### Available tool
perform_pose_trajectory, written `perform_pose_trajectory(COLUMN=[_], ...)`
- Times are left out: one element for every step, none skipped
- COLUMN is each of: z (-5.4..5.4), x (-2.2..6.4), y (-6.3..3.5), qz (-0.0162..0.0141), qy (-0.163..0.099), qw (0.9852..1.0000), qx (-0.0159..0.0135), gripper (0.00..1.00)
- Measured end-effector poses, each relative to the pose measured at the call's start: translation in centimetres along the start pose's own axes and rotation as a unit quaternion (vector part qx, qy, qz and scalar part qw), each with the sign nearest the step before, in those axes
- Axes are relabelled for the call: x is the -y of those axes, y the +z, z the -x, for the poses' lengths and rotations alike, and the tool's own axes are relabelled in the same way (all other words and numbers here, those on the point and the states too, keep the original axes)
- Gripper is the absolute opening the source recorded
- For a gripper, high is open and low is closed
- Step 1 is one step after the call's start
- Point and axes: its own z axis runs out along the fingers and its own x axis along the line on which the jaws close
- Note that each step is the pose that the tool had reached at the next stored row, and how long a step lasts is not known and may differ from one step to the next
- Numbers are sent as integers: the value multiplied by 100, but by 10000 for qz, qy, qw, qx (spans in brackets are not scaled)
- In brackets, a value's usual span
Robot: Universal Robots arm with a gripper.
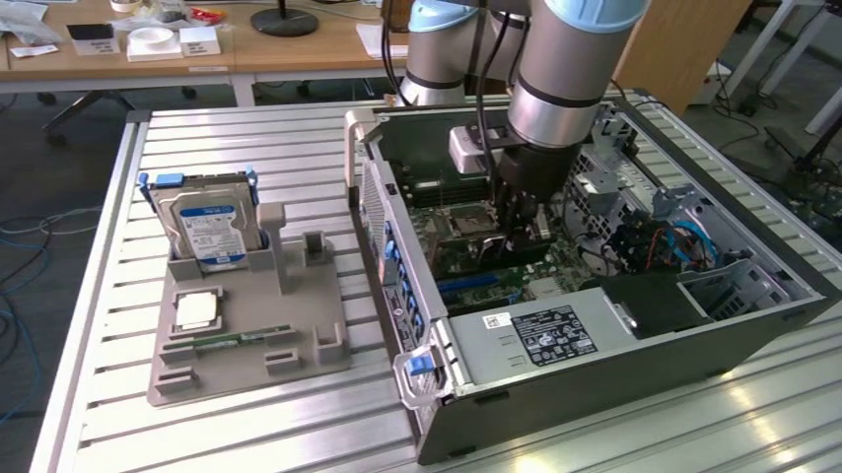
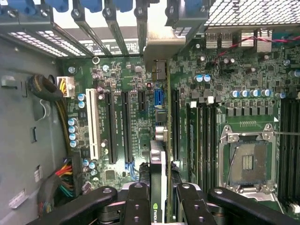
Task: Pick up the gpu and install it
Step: 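Insert the gpu into the slot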
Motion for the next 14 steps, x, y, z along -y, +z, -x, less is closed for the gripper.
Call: perform_pose_trajectory(z=[-1,-1,-1,-1,-2,-2,-2,-2,-6,-10,-13,-12,-13,-14], x=[-10,-19,-27,-34,-41,-47,-51,-54,-56,-59,-63,-67,-72,-80], y=[3,7,9,11,12,13,13,13,13,13,12,12,13,13], qz=[0,0,0,-1,-1,-1,-1,-1,0,-1,-1,-1,-1,-1], qy=[0,0,0,0,0,0,0,0,-1,-2,-1,0,0,-1], qw=[10000,10000,10000,10000,10000,10000,10000,10000,10000,10000,10000,10000,10000,10000], qx=[0,1,1,1,1,1,2,1,1,1,1,1,2,1], gripper=[27,27,27,27,27,27,27,27,27,27,27,27,27,27])
